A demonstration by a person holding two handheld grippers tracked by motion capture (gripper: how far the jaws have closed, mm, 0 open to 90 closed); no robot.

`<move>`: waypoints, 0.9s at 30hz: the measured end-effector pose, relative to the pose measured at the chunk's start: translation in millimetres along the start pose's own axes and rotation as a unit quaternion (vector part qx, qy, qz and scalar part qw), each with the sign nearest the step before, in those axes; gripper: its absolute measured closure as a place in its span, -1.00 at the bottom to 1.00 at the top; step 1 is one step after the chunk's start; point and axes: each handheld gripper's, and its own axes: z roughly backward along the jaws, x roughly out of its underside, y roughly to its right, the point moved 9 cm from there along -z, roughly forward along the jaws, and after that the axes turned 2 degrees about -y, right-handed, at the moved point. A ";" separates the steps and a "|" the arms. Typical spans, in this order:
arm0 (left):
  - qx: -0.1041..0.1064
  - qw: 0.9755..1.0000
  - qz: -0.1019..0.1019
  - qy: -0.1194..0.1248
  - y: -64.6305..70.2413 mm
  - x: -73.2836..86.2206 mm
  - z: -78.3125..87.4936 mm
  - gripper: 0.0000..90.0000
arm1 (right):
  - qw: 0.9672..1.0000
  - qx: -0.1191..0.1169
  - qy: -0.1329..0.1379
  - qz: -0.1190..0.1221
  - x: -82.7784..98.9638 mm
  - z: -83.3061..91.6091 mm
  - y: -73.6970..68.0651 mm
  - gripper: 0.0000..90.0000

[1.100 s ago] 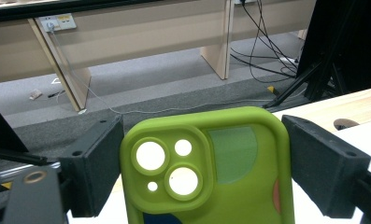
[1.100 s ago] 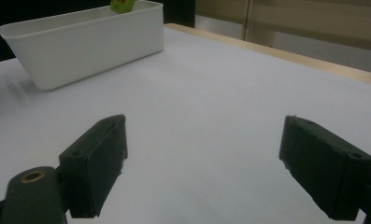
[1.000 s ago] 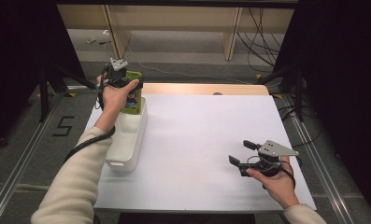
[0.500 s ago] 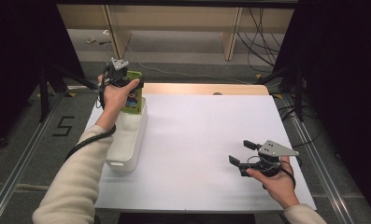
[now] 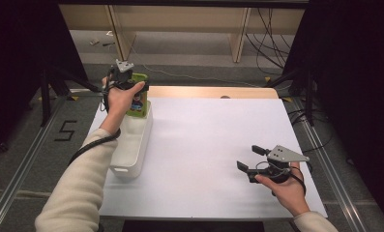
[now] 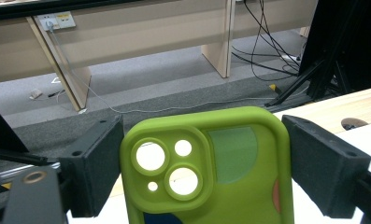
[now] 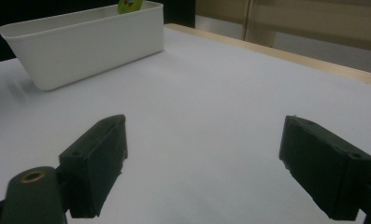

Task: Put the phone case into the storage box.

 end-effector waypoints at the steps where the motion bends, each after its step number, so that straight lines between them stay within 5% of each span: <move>1: -0.001 1.000 -0.002 -0.001 -0.7 0.2 -1.0 -0.65 | 1.000 0.000 0.000 0.000 0.0 0.0 0.0 -0.64; 27: -0.004 1.000 -0.002 -0.007 -3.4 2.4 -9.8 -0.65 | 1.000 0.000 -0.001 -0.001 0.3 0.0 -0.1 -0.64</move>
